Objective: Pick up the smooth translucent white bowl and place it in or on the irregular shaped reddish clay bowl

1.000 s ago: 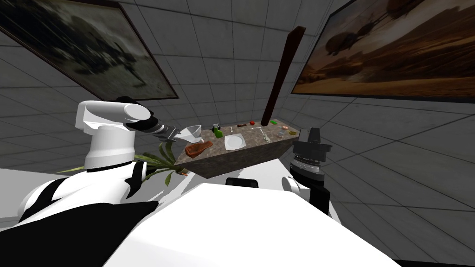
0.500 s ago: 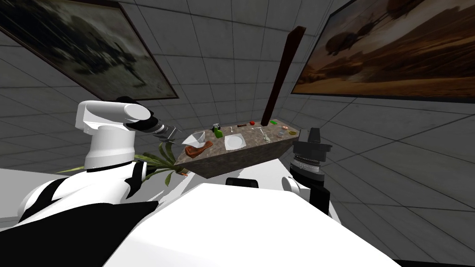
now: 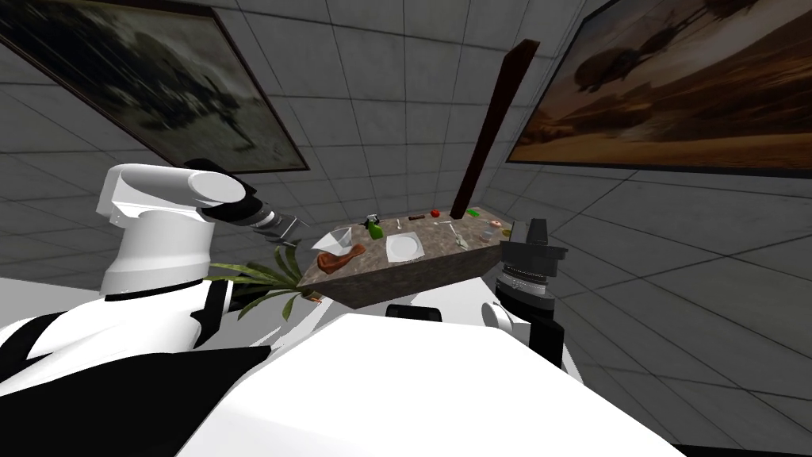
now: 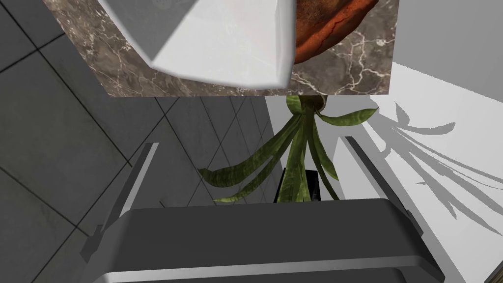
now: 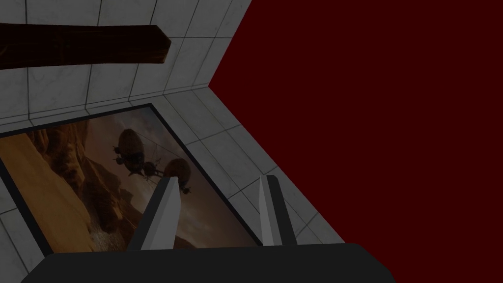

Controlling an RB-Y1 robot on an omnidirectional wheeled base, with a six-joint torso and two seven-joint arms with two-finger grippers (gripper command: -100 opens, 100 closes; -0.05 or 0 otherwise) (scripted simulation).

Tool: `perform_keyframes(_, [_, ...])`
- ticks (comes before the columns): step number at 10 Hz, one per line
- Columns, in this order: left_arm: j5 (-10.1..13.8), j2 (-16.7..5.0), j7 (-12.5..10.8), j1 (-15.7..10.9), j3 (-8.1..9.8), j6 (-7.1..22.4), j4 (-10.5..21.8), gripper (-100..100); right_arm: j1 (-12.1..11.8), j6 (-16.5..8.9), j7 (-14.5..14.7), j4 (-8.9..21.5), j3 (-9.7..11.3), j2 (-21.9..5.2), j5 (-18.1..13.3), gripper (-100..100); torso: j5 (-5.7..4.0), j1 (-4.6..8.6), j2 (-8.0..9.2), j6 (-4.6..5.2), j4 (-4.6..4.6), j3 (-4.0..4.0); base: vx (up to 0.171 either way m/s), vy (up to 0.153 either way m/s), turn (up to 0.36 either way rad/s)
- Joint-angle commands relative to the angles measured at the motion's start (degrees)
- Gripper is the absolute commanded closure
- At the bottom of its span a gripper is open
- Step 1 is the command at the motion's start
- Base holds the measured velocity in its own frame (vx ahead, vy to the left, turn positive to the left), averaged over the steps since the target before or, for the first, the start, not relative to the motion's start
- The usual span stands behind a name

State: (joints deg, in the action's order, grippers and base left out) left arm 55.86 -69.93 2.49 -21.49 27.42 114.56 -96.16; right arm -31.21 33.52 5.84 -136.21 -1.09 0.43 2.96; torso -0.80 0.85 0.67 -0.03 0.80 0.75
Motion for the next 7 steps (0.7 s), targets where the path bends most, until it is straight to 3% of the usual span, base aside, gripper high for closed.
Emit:
perform_keyframes(1, [2.28,-1.41,-0.81,0.70,-0.16,0.03,-0.28,-100,0.00,0.00,0.00,0.00,0.00,0.00,0.00,0,0.00,0.00,0.00,0.00,0.00,0.00,0.085,0.019,0.043])
perform_keyframes(4, [6.53,-4.01,-2.23,2.19,-0.18,0.22,-1.02,-100,0.00,0.00,0.00,0.00,0.00,0.00,0.00,0,0.00,0.02,0.02,0.00,0.00,0.01,0.088,0.011,0.058])
perform_keyframes(5, [5.61,-3.45,-1.86,1.94,-0.12,0.17,-0.86,-100,0.00,0.00,0.00,0.00,0.00,0.00,0.00,0,0.00,0.00,0.00,0.01,0.00,0.00,0.042,0.009,0.009])
perform_keyframes(6, [5.76,-3.54,-1.95,1.99,-0.10,0.18,-0.89,0,0.01,0.00,0.00,0.00,0.00,0.00,0.00,0,0.01,0.02,0.12,0.02,0.01,0.06,0.007,0.001,-0.003])
perform_keyframes(7, [5.74,-3.53,-1.94,1.99,-0.10,0.18,-0.89,0,0.01,0.00,0.00,0.00,0.00,0.00,0.00,0,0.00,0.04,0.24,0.02,0.05,0.13,0.000,0.000,0.000])
